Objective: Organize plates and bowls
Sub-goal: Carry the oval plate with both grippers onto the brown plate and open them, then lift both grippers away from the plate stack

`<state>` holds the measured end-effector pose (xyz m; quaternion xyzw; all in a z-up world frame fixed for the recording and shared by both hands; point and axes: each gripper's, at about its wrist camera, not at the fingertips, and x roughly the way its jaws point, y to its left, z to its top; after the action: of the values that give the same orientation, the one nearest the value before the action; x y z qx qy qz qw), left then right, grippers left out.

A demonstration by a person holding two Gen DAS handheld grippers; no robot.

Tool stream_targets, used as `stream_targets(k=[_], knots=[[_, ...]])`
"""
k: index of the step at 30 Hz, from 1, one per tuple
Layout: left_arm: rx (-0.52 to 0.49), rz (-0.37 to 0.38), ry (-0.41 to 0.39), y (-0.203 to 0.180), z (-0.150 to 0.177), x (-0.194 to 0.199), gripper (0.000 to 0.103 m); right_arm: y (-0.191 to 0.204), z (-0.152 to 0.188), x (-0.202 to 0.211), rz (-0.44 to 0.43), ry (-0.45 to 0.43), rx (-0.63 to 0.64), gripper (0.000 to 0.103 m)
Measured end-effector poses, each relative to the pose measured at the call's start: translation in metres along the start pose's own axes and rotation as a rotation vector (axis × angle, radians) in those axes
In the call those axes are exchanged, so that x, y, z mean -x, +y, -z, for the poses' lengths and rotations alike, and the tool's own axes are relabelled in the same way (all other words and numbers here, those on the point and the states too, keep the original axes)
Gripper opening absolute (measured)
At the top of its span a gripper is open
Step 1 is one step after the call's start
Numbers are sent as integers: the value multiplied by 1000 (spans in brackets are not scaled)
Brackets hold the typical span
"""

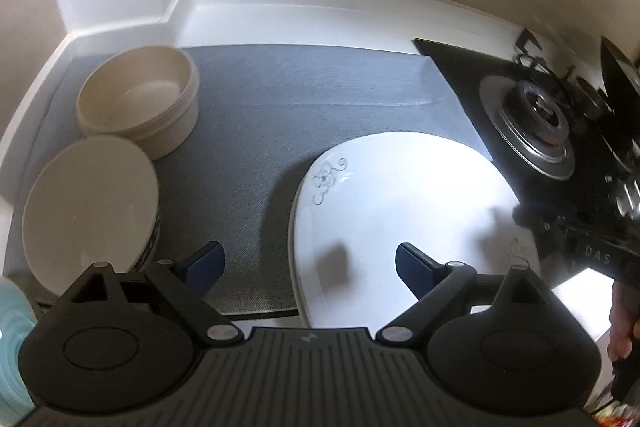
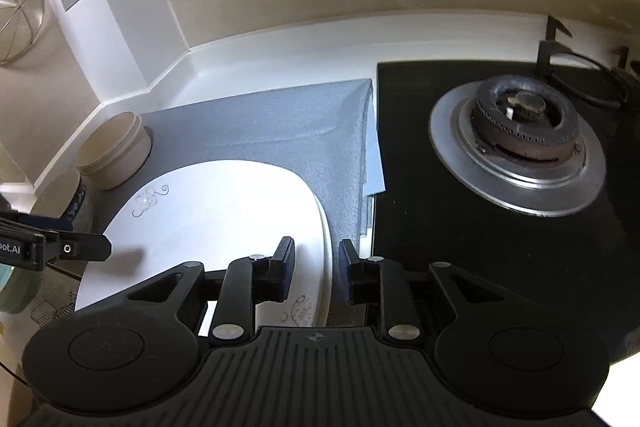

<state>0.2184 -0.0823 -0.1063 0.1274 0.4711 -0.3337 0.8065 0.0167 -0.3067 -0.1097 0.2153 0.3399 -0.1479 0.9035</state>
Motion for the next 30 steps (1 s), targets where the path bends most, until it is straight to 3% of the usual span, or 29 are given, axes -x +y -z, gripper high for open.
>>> stream_targets(k=[7,18,20,30], knots=[[69,55,28,5,16,0,95,-11,5,3,-9,64,-84,47],[124,176,162,7,41,-12,95,2,19,19,-84,239,-138,53],[148,202,191,9,42,-16,95,7,22,18,-84,274,-140,59],[160,235,221,9,40,-16,95,17,34,4,-165,405,-224,64]])
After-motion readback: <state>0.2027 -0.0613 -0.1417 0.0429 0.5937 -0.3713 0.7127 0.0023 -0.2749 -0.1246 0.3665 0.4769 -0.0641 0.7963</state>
